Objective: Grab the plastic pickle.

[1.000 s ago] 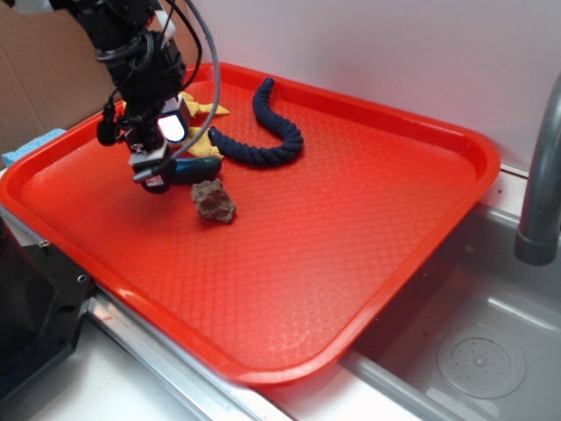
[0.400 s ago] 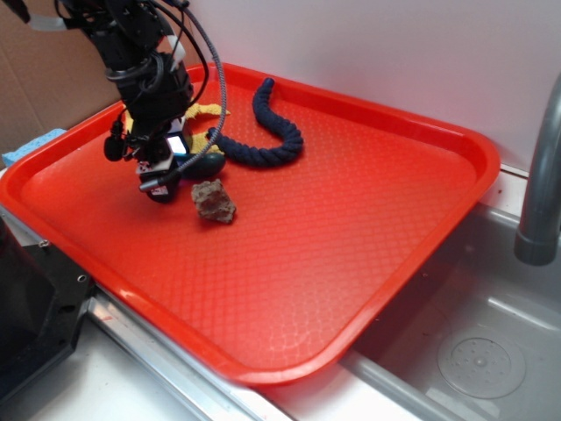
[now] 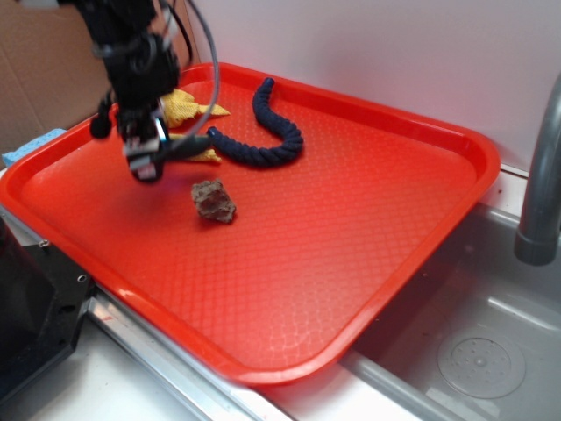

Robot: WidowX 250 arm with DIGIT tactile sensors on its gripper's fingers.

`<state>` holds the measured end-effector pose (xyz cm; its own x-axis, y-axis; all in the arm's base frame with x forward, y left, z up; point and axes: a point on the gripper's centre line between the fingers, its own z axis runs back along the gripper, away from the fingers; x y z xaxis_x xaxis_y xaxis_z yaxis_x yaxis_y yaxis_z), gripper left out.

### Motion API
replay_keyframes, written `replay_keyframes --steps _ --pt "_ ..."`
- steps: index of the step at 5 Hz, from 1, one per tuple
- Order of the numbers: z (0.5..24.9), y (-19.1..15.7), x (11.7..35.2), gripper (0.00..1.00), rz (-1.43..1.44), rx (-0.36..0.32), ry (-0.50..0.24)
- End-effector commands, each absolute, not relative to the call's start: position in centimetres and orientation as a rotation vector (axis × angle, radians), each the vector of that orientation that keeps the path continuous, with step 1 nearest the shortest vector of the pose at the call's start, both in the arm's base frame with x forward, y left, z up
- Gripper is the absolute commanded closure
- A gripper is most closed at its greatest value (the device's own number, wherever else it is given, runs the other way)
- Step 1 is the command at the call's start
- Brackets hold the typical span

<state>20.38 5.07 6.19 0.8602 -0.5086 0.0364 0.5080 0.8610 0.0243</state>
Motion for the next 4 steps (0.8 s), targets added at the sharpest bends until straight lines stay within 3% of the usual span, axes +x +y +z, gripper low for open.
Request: replay_keyframes --steps 1,3,4 --pt "13.9 3.3 20.8 1.0 -0.123 0.023 -0.06" --pt "19.2 0.0 20.7 1.0 -0.045 -0.02 -0.104" --pt "19.1 -0.3 21.2 1.0 -0.056 -0.011 -0.102"
